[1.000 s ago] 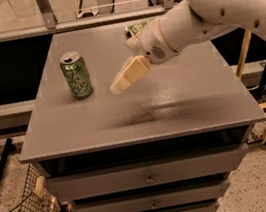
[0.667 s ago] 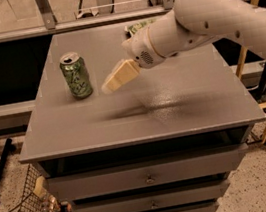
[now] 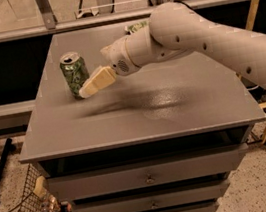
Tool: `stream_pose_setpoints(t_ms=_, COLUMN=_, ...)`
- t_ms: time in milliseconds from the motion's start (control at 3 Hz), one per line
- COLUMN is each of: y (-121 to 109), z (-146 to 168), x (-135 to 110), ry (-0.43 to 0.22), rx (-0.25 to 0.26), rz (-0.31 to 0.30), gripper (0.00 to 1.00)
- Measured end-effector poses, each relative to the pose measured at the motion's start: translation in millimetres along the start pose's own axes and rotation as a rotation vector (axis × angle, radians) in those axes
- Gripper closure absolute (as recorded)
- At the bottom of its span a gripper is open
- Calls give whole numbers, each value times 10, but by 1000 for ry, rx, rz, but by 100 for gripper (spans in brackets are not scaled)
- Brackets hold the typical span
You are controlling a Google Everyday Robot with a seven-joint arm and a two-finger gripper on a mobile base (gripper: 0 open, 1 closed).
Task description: Knock green can over
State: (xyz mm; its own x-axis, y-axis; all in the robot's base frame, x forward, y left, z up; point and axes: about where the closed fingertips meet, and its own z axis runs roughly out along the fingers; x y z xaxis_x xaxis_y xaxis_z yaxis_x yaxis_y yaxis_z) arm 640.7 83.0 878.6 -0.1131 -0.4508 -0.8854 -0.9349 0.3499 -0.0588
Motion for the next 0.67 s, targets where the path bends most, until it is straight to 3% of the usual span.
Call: stream_pose_setpoints(t_ms=667, y=161, z=445, x=-194, ry=-152, rx=-94, rz=10, gripper=0)
